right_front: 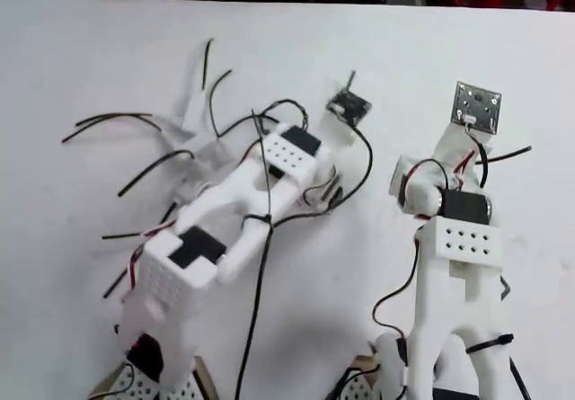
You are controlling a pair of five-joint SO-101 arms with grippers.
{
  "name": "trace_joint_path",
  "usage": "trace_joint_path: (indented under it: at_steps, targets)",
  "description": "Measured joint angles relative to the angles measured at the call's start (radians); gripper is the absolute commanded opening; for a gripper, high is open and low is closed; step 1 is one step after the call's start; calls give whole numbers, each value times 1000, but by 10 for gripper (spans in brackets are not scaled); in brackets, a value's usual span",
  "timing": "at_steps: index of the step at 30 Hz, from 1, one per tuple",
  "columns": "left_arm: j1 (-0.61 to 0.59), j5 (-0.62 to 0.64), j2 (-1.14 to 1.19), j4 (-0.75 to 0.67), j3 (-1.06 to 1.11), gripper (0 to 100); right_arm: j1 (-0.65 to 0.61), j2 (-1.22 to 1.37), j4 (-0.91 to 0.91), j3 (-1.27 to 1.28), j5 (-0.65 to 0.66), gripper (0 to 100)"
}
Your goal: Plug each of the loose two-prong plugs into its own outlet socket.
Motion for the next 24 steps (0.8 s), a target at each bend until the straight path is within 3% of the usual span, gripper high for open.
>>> trace_joint_path:
  at_steps: [8, 11, 18, 24]
  targets:
    - [-6, -316, 12, 132, -15, 192, 0, 0, 0, 0, 0, 17]
    - [-11, -370, 12, 152, -20, 193, 0, 0, 0, 0, 0, 17]
    - [-37, -249, 12, 158, -61, 310, 0, 0, 0, 0, 0, 17]
    - [-31, -17, 14, 143, -106, 343, 0, 0, 0, 0, 0, 17]
